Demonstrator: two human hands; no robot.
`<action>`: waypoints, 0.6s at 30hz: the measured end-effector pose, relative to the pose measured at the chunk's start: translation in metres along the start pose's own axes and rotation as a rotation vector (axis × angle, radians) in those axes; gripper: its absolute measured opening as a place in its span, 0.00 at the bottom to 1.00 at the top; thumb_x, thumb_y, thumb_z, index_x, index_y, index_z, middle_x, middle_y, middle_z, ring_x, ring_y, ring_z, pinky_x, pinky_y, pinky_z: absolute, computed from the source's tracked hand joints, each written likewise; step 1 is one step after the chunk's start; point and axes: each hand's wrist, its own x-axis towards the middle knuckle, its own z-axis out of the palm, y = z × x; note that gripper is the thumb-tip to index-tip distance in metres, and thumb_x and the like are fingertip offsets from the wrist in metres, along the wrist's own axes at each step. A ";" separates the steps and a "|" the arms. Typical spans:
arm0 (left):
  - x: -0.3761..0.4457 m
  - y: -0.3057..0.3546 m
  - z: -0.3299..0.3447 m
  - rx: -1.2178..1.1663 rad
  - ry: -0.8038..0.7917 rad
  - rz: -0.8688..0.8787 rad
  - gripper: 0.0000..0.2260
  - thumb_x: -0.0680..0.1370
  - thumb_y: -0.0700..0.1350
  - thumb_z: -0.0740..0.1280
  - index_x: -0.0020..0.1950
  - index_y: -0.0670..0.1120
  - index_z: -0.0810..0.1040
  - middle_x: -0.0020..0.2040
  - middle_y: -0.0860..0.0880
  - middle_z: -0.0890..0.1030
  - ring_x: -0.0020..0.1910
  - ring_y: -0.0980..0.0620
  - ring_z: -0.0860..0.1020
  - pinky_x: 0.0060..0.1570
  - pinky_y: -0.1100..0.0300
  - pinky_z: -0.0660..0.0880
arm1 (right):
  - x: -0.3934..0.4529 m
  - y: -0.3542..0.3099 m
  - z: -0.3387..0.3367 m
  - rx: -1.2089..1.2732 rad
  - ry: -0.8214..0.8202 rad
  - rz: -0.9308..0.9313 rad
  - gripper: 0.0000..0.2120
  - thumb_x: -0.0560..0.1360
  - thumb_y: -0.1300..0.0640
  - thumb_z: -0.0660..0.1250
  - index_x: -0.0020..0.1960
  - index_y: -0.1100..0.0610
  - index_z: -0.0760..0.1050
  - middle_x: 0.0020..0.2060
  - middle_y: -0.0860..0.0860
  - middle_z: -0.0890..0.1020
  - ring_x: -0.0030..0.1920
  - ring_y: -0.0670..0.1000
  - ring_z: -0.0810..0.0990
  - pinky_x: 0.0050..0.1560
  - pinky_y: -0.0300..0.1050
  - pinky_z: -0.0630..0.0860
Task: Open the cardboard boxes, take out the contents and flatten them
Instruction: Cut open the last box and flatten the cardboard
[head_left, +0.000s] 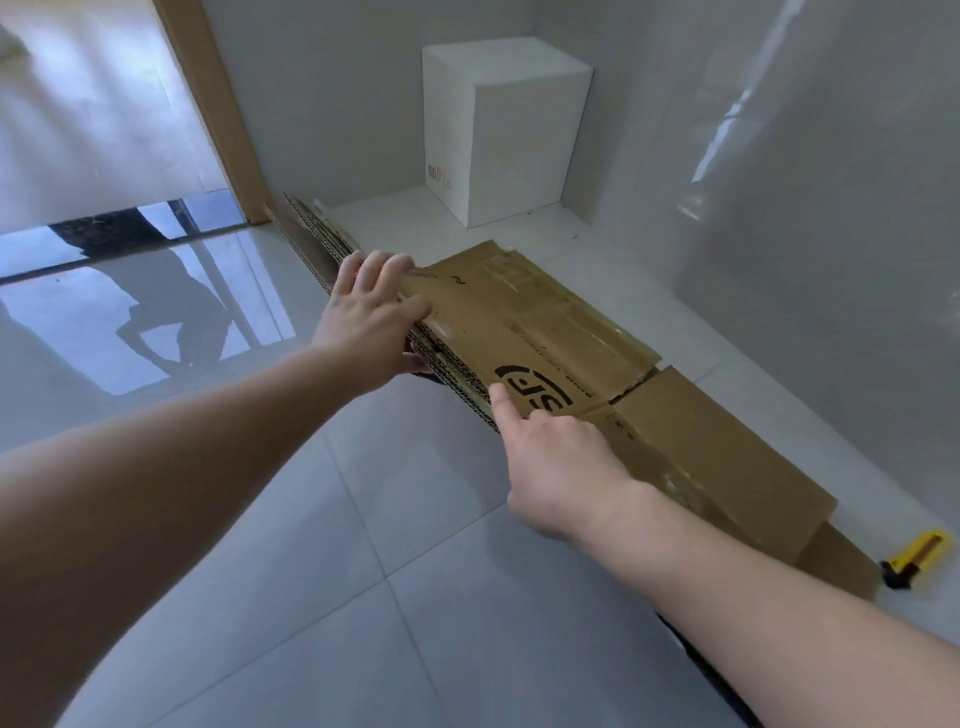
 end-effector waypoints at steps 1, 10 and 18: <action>0.012 0.001 -0.005 -0.013 0.002 0.078 0.28 0.65 0.63 0.72 0.58 0.49 0.78 0.68 0.42 0.69 0.70 0.42 0.62 0.72 0.42 0.53 | -0.002 0.009 -0.010 0.006 0.000 0.006 0.40 0.75 0.60 0.61 0.78 0.55 0.39 0.55 0.58 0.75 0.54 0.58 0.77 0.43 0.47 0.67; 0.090 0.009 -0.089 -0.147 0.328 0.436 0.37 0.67 0.70 0.66 0.62 0.41 0.74 0.53 0.45 0.81 0.54 0.45 0.79 0.67 0.45 0.66 | -0.029 0.098 -0.140 0.138 -0.013 0.082 0.40 0.73 0.64 0.59 0.78 0.44 0.45 0.37 0.47 0.68 0.46 0.54 0.69 0.42 0.42 0.66; 0.143 0.038 -0.149 -0.094 0.172 0.419 0.36 0.63 0.75 0.58 0.54 0.48 0.78 0.35 0.50 0.81 0.31 0.47 0.79 0.30 0.60 0.71 | -0.056 0.143 -0.208 0.032 0.012 0.028 0.39 0.74 0.64 0.62 0.78 0.42 0.49 0.65 0.53 0.74 0.61 0.56 0.74 0.54 0.43 0.73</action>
